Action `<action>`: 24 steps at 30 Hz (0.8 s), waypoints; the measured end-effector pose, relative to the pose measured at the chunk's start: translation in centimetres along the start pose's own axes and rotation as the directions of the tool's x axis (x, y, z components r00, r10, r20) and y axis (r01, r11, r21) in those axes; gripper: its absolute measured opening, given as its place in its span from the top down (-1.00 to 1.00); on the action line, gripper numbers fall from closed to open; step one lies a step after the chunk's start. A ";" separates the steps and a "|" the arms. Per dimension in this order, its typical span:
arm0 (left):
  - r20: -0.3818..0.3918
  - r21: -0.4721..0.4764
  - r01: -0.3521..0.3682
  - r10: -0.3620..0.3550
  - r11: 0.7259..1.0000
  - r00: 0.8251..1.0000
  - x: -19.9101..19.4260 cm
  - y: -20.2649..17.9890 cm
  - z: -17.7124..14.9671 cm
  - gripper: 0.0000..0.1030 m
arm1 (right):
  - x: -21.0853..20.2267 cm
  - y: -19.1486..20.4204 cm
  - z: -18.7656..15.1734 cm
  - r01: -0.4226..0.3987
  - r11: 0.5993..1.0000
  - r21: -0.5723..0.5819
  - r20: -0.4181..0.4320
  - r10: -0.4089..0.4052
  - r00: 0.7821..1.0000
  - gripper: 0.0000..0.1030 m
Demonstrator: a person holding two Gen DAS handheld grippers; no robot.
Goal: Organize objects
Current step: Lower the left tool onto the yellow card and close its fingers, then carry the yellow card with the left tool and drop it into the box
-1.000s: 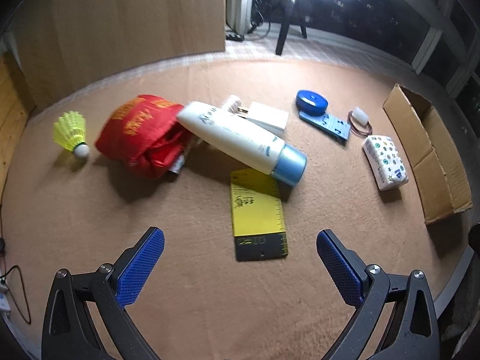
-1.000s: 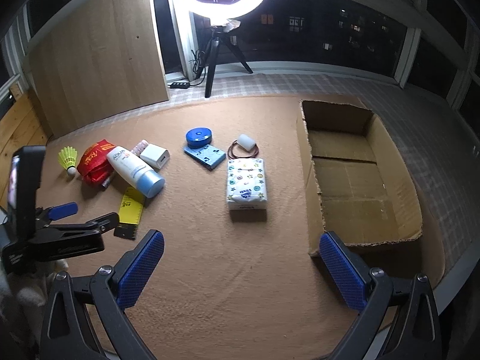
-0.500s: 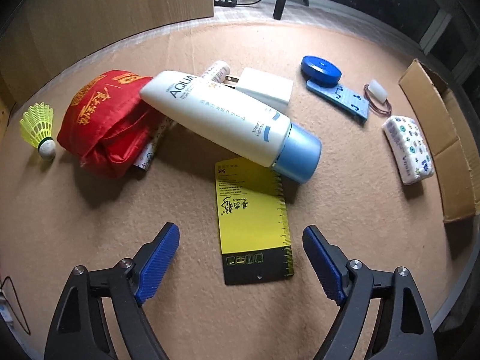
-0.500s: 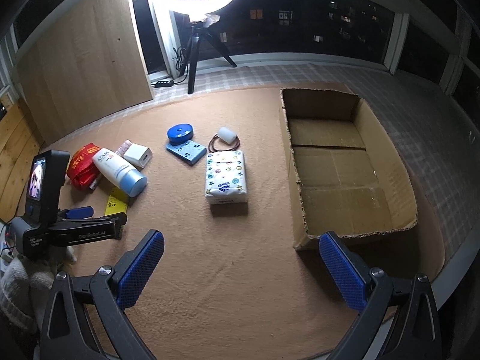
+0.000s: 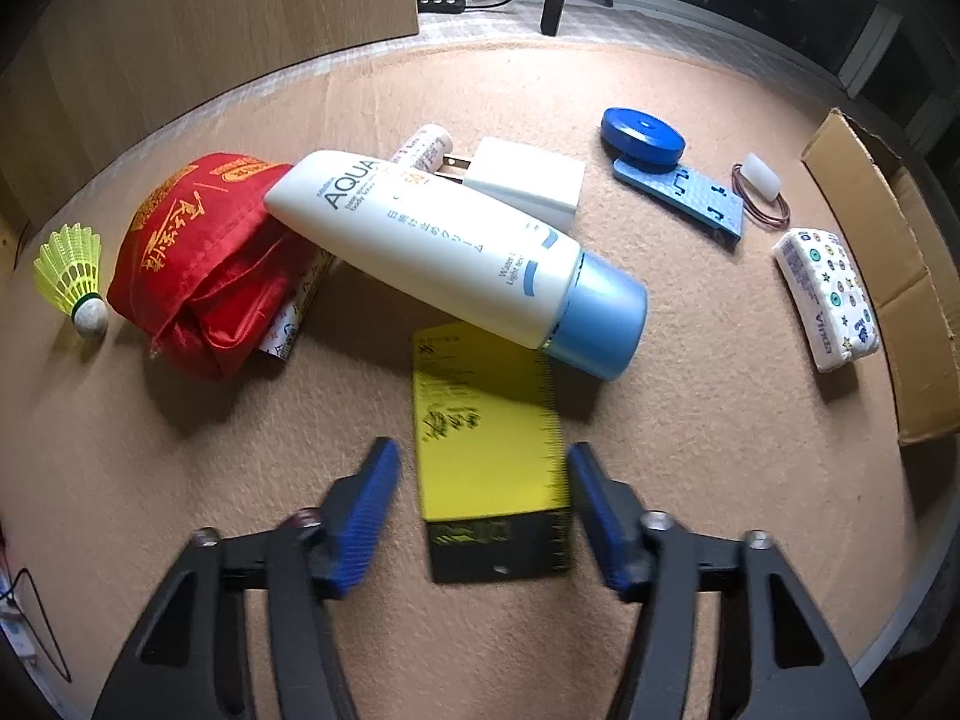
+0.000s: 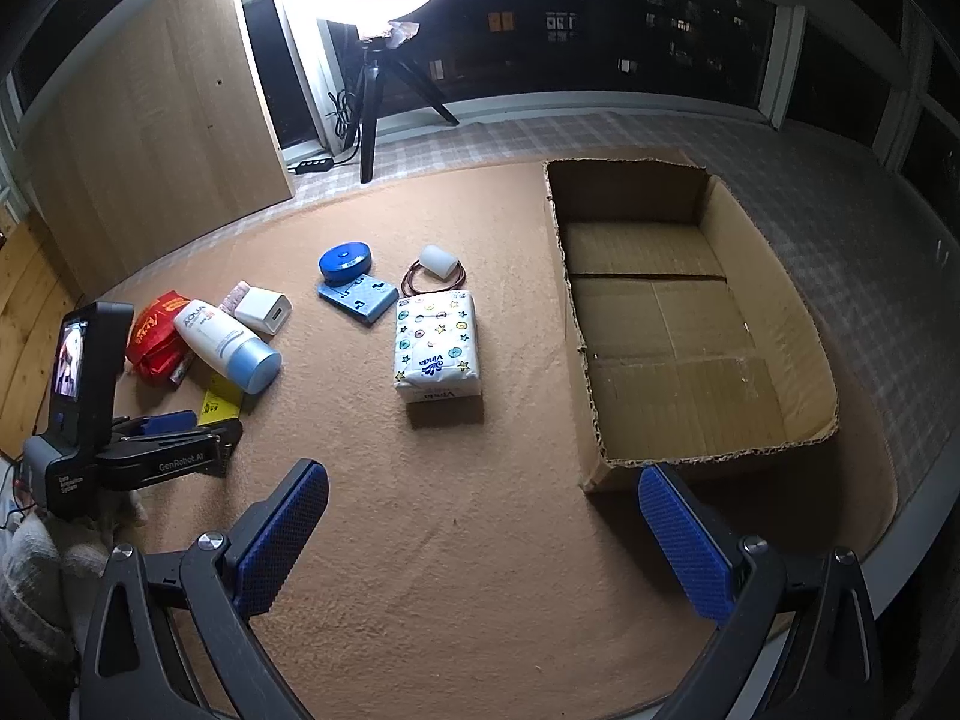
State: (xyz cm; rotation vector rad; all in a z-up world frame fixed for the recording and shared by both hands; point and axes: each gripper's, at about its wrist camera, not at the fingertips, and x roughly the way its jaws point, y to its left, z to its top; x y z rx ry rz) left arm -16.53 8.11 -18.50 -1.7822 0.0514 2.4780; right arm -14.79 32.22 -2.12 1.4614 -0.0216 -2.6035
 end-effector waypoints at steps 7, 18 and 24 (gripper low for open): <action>-0.005 -0.005 0.016 -0.016 1.000 1.000 -0.4 0.6 -0.2 -0.04 | 0.0 -0.2 -0.3 -0.003 1.000 0.008 -0.001 0.003 1.000 -0.99; -0.012 -0.007 0.040 -0.040 0.999 0.999 -1.2 0.5 -0.8 -0.03 | -0.1 -1.0 -0.8 0.002 1.000 0.024 -0.008 -0.001 1.000 -0.99; 0.005 -0.013 0.055 -0.055 0.998 0.998 -3.1 0.2 -1.9 -0.03 | -0.2 -1.5 -1.0 0.001 0.999 0.034 -0.006 -0.001 1.000 -0.99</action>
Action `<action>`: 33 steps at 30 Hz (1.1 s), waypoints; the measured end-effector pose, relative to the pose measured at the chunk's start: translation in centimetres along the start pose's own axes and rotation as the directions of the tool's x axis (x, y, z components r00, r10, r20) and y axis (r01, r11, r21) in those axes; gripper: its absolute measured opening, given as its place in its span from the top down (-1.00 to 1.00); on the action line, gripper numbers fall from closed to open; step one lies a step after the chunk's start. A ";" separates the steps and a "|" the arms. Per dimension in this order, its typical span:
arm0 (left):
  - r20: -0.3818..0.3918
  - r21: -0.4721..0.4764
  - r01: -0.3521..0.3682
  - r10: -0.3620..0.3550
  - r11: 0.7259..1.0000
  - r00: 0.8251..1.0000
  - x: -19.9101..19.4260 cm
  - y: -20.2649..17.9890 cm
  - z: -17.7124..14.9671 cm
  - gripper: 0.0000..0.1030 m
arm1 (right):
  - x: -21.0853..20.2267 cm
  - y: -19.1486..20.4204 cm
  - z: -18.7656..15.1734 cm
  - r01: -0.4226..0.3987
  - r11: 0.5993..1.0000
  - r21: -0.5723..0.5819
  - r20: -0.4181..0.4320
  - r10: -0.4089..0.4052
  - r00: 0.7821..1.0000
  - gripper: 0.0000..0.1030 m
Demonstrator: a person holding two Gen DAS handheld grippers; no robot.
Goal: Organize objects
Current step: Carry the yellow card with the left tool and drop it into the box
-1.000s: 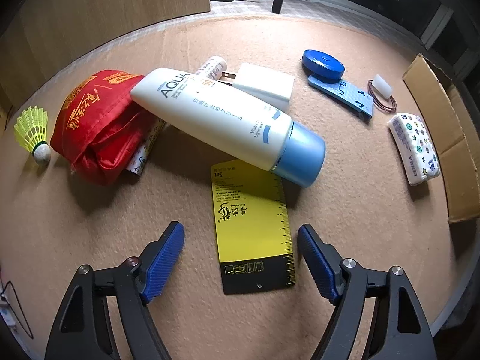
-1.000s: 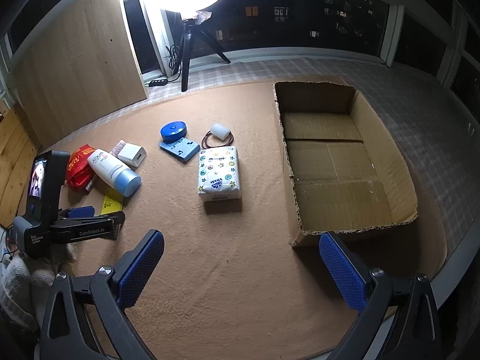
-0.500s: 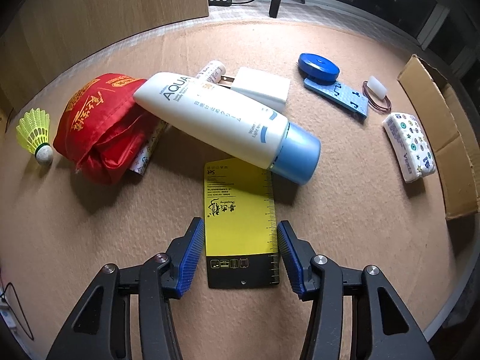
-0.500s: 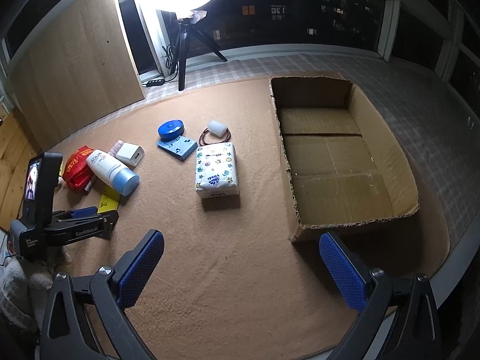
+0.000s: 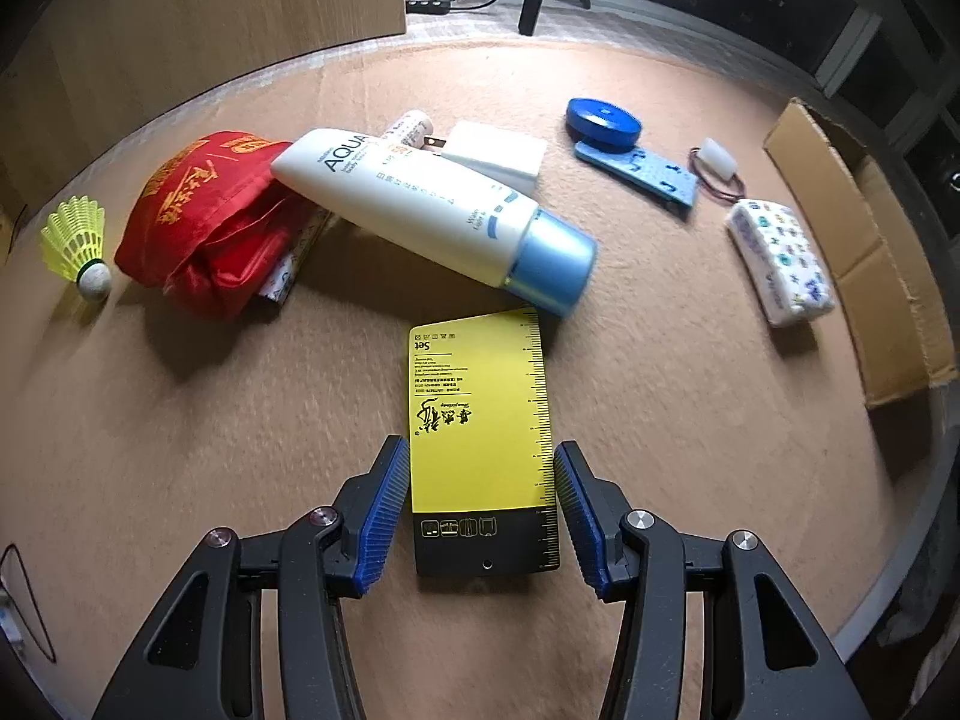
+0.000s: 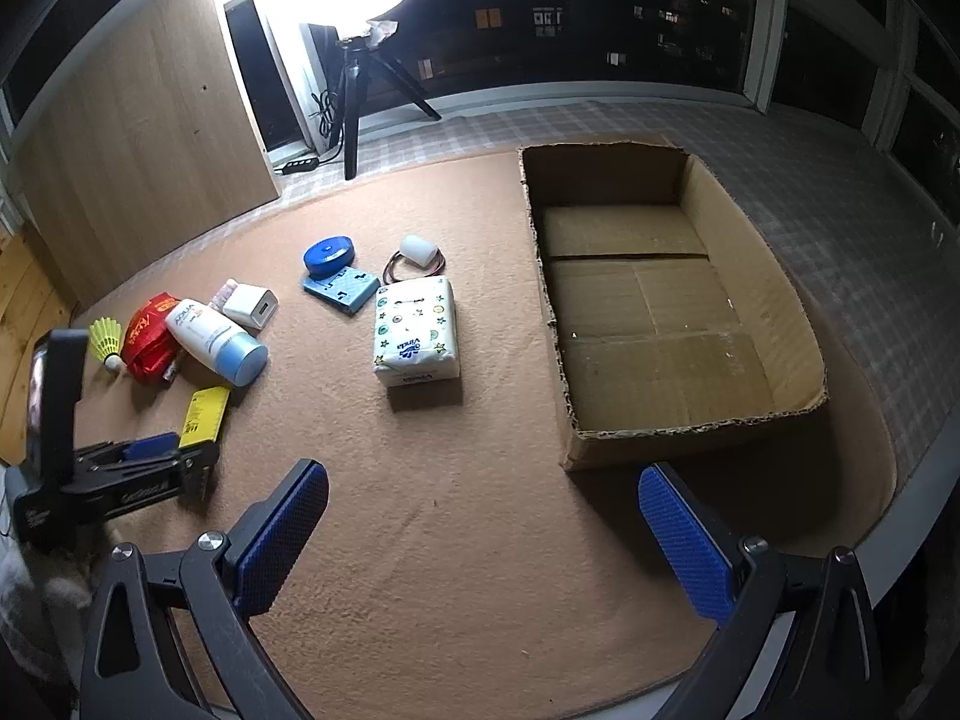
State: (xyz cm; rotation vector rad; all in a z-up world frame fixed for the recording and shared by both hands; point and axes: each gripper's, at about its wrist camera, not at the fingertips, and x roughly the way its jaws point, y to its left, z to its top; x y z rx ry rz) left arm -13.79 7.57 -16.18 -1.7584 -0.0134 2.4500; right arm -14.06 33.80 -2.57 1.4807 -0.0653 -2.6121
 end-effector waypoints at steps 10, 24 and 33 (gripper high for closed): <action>0.094 0.059 0.054 -0.059 0.997 0.994 -5.9 -4.2 -0.4 -0.04 | -0.6 -0.5 0.0 0.002 1.000 -0.014 0.015 -0.002 1.000 -0.99; 0.188 0.222 0.133 -0.176 0.966 0.966 -7.6 -15.8 5.5 -0.04 | -1.8 -4.5 -0.5 0.041 0.999 0.007 0.020 -0.041 0.999 -0.99; 0.157 0.302 0.180 -0.235 0.936 0.959 -5.0 -24.1 7.8 -0.04 | -2.2 -8.1 -0.8 0.078 0.996 0.044 0.018 -0.078 0.997 -0.99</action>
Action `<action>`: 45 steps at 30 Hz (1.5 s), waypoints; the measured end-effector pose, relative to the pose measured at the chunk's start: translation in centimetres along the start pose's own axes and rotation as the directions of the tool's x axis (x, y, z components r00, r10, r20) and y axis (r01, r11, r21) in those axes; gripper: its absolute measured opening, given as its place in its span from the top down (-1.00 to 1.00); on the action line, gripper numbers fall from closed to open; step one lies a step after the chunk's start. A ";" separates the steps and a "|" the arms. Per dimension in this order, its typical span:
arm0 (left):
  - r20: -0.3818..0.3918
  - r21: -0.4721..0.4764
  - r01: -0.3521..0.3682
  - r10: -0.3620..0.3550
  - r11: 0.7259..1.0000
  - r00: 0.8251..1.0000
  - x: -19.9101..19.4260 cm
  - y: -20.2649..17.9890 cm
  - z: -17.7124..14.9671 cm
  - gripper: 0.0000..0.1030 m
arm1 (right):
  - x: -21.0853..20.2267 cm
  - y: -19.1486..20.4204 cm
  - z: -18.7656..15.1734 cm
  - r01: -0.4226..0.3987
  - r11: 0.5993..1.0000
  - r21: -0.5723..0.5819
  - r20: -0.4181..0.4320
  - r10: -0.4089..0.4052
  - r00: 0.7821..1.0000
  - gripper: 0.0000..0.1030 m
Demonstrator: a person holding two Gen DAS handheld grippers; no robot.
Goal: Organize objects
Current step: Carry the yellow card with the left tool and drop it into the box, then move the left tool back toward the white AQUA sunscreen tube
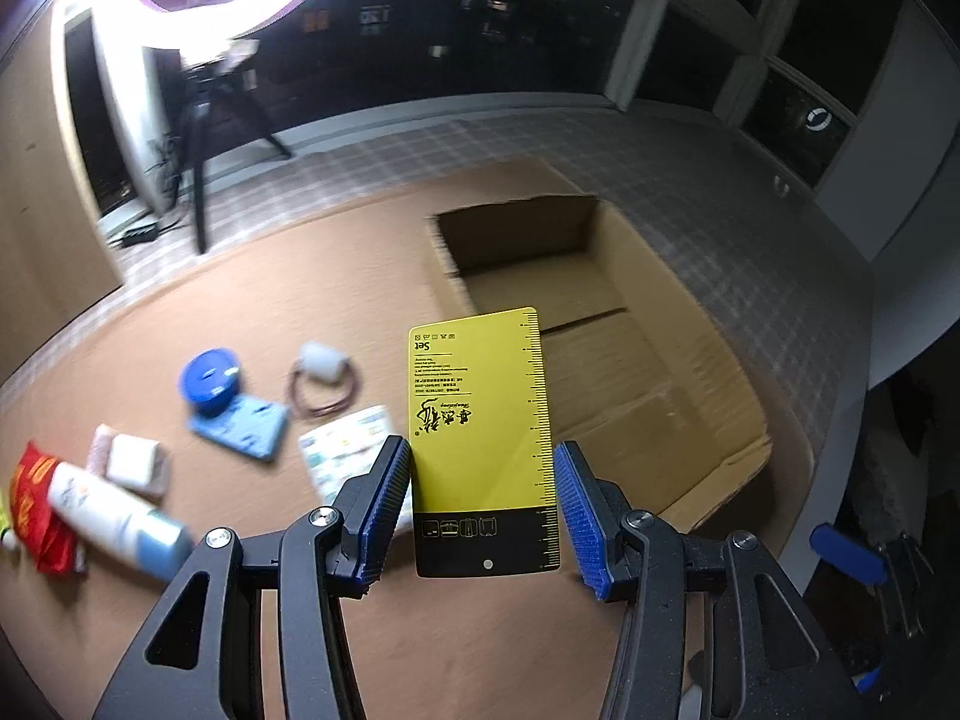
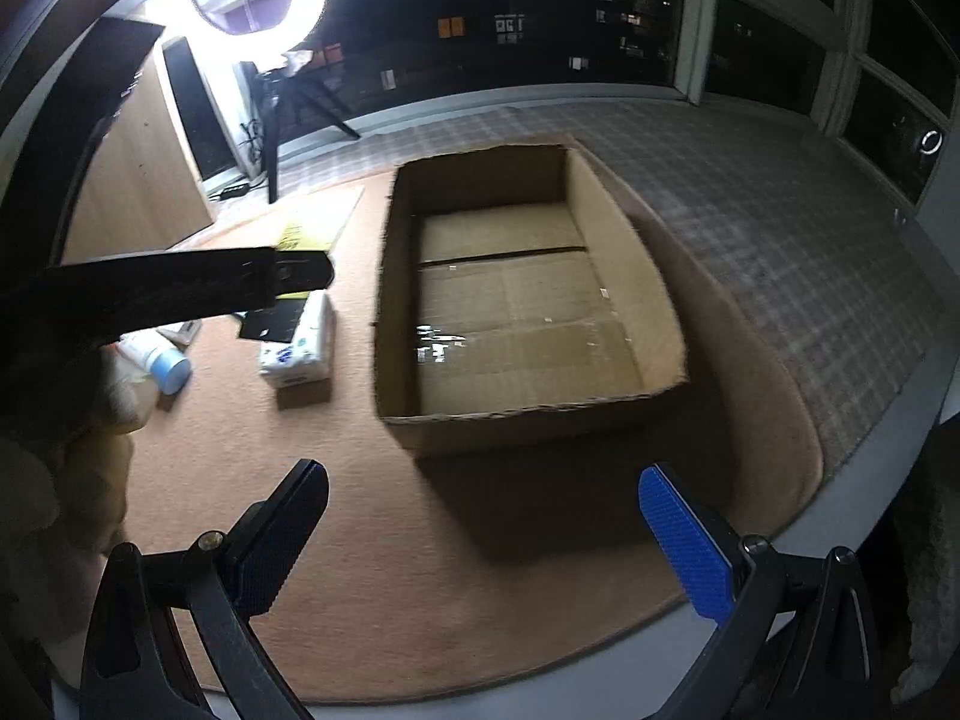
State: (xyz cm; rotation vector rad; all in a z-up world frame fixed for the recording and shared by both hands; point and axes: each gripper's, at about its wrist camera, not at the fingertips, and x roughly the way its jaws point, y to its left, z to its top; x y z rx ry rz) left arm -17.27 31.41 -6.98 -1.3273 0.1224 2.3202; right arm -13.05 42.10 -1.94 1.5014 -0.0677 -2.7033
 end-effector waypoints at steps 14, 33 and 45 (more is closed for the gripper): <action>-0.035 0.050 0.040 -0.038 0.998 0.999 4.2 -5.2 2.2 -0.29 | 0.3 -4.0 -0.3 0.032 0.998 0.053 -0.008 -0.031 0.999 -0.99; 0.008 -0.058 -0.067 0.068 0.996 0.998 -0.2 2.4 0.3 -0.60 | 0.5 -0.1 0.6 -0.033 0.999 -0.007 -0.014 0.033 0.999 -0.99; -0.009 -0.273 -0.210 0.216 0.939 0.976 -6.0 17.0 -3.6 -0.60 | 2.2 7.5 4.6 -0.198 0.971 -0.134 -0.023 0.196 0.980 -0.99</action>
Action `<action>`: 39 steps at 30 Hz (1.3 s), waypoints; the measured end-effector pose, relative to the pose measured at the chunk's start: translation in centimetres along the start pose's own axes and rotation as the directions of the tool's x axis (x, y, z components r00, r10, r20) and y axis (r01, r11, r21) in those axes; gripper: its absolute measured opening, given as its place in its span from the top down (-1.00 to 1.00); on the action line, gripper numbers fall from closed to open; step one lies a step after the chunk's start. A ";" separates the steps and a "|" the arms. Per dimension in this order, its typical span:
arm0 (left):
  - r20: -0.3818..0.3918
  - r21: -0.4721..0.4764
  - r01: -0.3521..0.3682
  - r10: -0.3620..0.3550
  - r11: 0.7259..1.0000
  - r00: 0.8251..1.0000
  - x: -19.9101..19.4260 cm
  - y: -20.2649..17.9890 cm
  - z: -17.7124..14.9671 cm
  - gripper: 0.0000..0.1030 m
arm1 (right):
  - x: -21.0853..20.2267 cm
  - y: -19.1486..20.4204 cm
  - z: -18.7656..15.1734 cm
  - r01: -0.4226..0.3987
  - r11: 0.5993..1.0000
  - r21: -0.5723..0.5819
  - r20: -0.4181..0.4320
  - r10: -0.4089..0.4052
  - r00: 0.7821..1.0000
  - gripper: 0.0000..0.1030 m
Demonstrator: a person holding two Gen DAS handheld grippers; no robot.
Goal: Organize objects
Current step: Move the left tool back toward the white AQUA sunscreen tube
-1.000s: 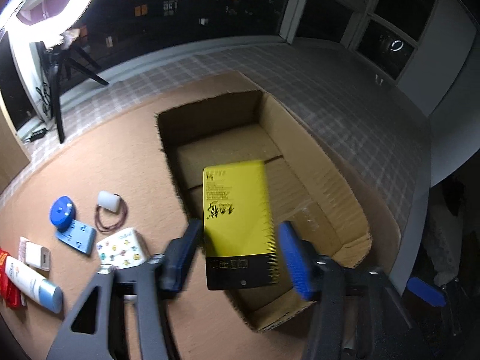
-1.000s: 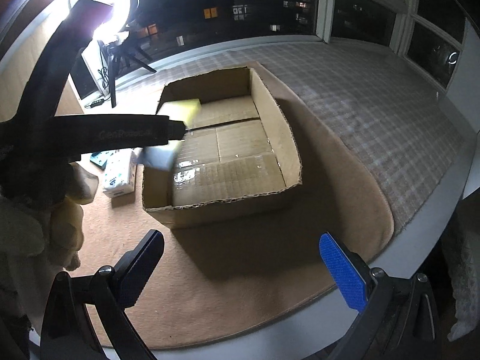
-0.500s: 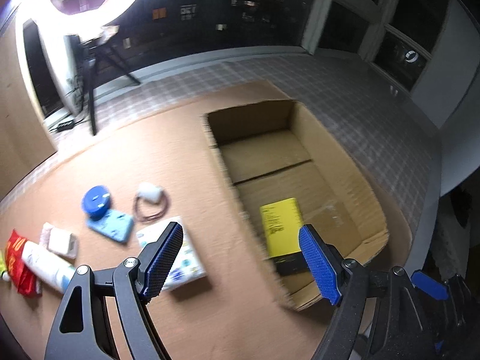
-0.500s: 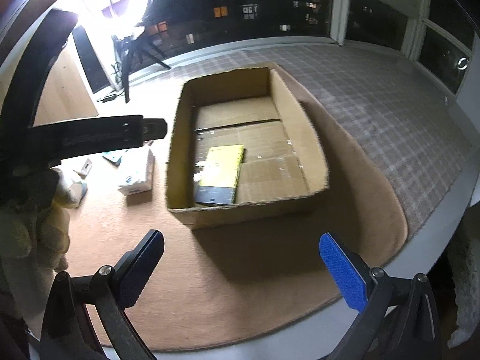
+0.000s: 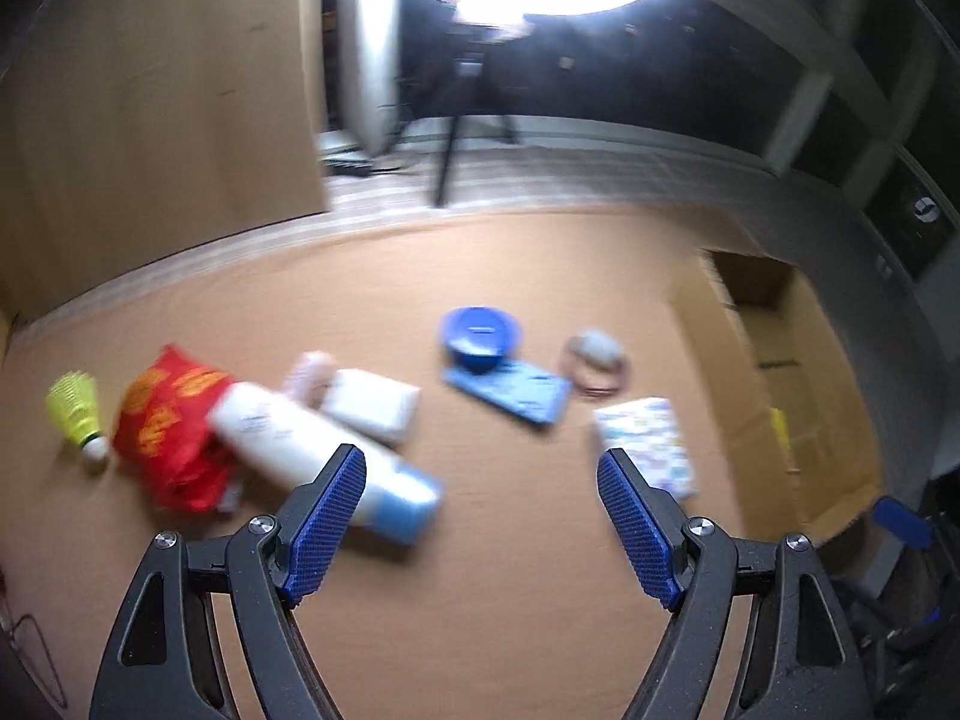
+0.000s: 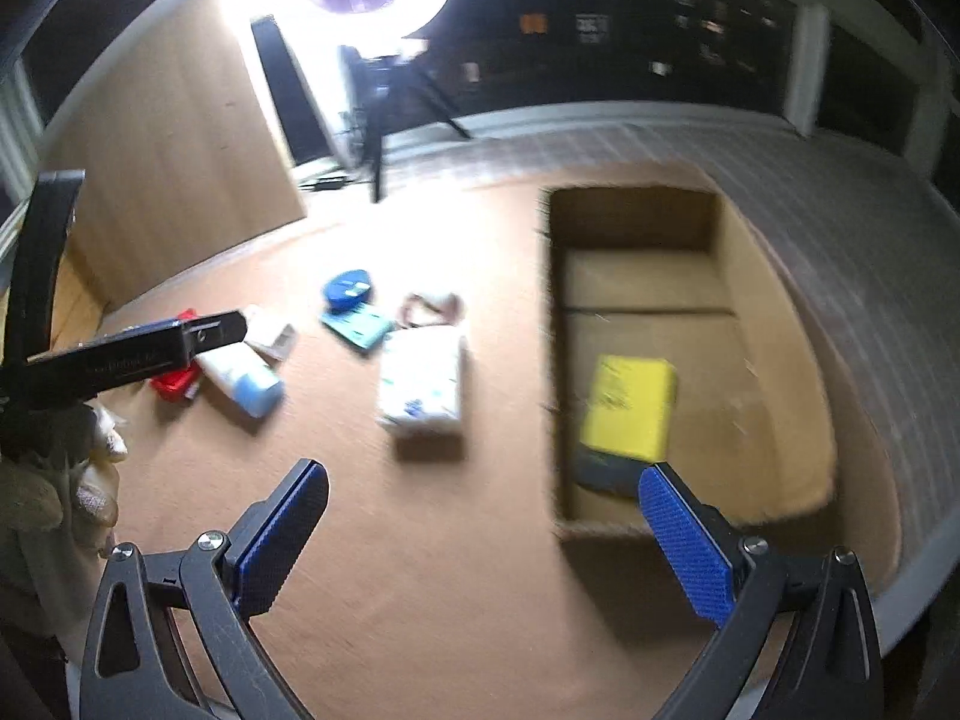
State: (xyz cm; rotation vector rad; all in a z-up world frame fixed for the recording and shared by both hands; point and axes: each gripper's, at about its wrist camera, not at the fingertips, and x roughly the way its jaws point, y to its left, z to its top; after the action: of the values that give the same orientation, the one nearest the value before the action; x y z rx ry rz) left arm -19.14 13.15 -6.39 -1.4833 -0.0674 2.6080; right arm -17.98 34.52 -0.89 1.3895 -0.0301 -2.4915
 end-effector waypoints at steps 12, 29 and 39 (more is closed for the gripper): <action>-0.048 -0.135 -0.070 0.064 0.988 0.997 1.0 12.4 1.6 -0.41 | 5.5 7.1 5.0 -0.182 0.979 -0.089 -0.074 0.176 0.982 -0.92; -0.208 -0.137 -0.005 -0.024 0.991 0.978 11.5 14.7 5.7 0.20 | 14.2 15.1 6.5 -0.296 0.945 -0.136 -0.274 0.251 0.928 -0.57; -0.203 -0.188 0.034 -0.073 0.982 0.977 12.8 16.0 5.6 0.33 | 16.4 17.7 6.4 -0.287 0.934 -0.213 -0.311 0.213 0.926 -0.56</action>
State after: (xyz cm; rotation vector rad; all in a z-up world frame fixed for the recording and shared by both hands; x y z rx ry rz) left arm -32.02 -0.70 -16.11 -1.7810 -0.3291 2.4437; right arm -27.22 12.57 -8.26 1.5095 0.1571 -1.9891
